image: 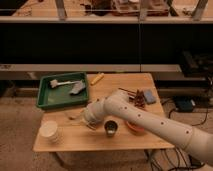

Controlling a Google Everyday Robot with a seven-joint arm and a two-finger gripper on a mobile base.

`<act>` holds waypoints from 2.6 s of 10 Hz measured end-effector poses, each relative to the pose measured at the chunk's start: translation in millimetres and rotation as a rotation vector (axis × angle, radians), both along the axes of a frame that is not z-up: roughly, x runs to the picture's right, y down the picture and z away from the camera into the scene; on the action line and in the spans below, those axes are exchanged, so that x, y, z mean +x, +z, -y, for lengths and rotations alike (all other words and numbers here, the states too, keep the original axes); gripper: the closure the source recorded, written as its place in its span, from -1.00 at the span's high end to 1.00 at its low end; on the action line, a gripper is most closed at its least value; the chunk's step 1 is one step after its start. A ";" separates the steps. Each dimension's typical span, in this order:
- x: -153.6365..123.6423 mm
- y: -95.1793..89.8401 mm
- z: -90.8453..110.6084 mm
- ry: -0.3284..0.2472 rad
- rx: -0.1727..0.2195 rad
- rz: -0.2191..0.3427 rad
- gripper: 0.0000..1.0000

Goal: Place fork in tray

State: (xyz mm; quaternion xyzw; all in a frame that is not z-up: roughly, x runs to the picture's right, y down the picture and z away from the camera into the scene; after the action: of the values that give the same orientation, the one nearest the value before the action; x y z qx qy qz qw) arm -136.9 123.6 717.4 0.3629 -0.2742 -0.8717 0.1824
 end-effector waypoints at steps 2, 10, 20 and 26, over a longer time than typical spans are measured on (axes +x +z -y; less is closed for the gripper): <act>-1.3 13.4 44.4 0.003 0.013 0.001 -1.00; -57.3 85.3 176.3 0.000 0.095 -0.083 -1.00; -134.8 169.2 164.4 -0.259 0.147 -0.184 0.13; -154.2 187.8 109.6 -0.380 0.160 -0.138 0.60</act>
State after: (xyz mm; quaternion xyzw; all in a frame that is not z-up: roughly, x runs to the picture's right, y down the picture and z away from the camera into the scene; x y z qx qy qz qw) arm -291.1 14.1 905.2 0.2576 -0.2545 -0.9321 0.0037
